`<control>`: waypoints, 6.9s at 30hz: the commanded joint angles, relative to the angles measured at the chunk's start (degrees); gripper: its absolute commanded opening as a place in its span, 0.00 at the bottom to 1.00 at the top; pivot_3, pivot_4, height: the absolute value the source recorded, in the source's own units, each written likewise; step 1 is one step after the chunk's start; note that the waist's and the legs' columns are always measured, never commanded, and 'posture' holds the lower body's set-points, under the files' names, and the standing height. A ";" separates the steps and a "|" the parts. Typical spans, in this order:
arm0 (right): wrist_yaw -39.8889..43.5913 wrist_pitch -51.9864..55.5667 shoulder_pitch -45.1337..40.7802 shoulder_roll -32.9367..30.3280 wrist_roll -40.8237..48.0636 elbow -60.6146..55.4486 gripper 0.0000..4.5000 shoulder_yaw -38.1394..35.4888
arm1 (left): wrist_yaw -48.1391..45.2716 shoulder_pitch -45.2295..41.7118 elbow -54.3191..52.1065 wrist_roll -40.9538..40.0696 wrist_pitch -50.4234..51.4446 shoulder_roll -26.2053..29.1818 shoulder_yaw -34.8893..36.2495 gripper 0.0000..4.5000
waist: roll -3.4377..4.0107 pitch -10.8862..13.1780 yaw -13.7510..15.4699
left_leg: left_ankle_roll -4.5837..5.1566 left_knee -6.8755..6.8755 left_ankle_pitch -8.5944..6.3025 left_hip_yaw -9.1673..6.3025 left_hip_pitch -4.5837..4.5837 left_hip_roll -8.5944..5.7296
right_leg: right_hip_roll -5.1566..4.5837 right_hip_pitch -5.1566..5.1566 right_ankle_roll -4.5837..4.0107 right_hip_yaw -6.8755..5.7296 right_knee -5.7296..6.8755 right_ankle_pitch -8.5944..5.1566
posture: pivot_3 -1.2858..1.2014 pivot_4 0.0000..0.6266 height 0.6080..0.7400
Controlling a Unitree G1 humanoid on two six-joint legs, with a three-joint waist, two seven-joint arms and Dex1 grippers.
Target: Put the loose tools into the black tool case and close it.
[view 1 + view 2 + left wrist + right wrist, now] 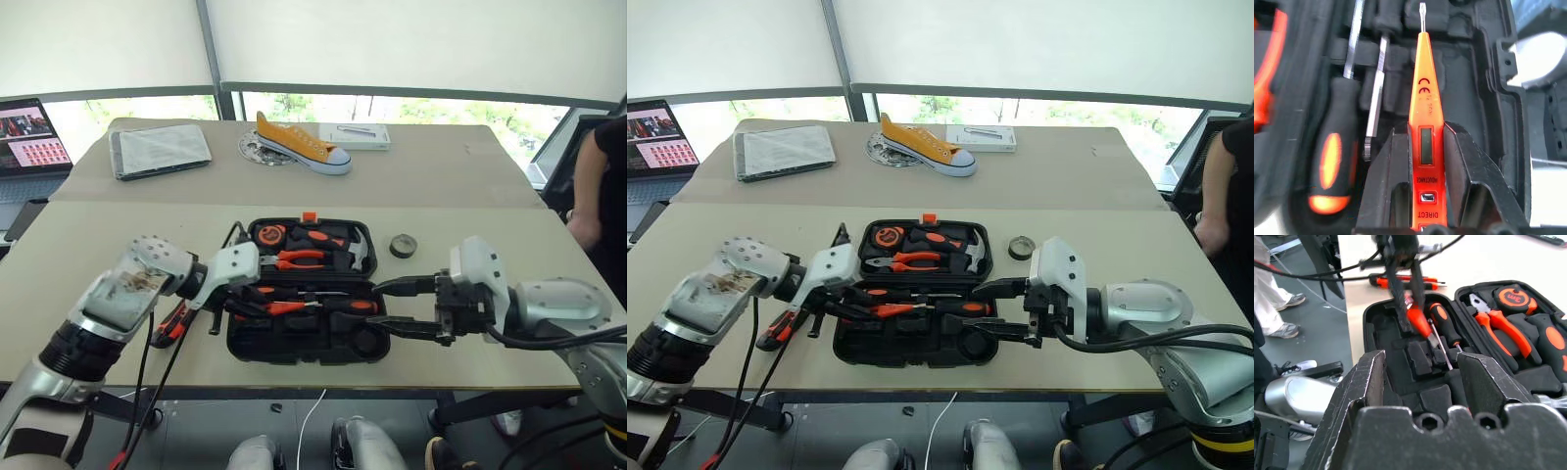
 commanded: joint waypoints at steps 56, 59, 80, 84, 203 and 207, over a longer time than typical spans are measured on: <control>-1.97 -4.33 -0.57 3.65 -1.81 1.15 0.73 1.57 | 9.60 8.34 1.23 -5.24 -1.22 -4.83 8.37 0.00 | 0.01 0.00 0.25 | 0.18 0.17 -0.10 -0.05 0.03 0.01 | -0.13 -0.04 0.06 -0.10 -0.08 0.01 | 0.52 0.24 0.94; -2.13 -3.94 0.00 3.43 -1.50 0.59 0.73 1.25 | 9.78 8.91 2.40 -2.96 -3.95 -4.89 6.38 0.00 | 0.01 -0.01 0.24 | 0.18 0.16 -0.10 -0.04 0.03 0.01 | -0.16 0.00 0.06 -0.09 -0.08 0.01 | 0.52 0.24 0.94; -2.64 -2.73 -1.20 4.69 -1.23 0.74 0.73 2.36 | 13.29 11.80 -5.33 -5.83 -1.14 -3.01 12.28 0.00 | 0.10 -0.07 0.21 | 0.17 0.05 -0.10 -0.02 0.02 0.10 | -0.21 0.09 0.06 -0.08 -0.12 -0.01 | 0.52 0.24 0.94; -1.02 -2.92 -3.49 4.86 -1.53 2.55 0.73 3.69 | 16.90 15.16 -10.49 -10.94 4.13 -1.87 21.12 0.11 | 0.09 -0.06 -0.12 | 0.17 0.08 -0.10 -0.02 0.04 0.16 | -0.22 0.00 0.06 -0.09 -0.12 0.00 | 0.52 0.24 0.94; -2.31 0.98 0.79 0.81 3.03 -4.79 0.73 -1.16 | -6.07 2.87 -4.21 -3.93 -10.39 5.55 -0.01 0.40 | 0.39 -0.07 -0.03 | -0.36 -0.13 -0.10 0.23 -0.10 0.05 | 0.38 -0.61 -0.62 -0.01 -0.06 0.12 | 0.52 0.24 0.94; -4.34 0.90 2.42 0.92 3.09 -5.99 0.73 -1.79 | -6.65 1.54 -3.37 -1.89 -10.24 4.17 -2.58 0.40 | 0.37 -0.06 0.01 | -0.36 -0.03 -0.08 0.16 -0.12 0.30 | 0.52 -0.59 -0.31 0.19 -0.06 -0.06 | 0.52 0.24 0.94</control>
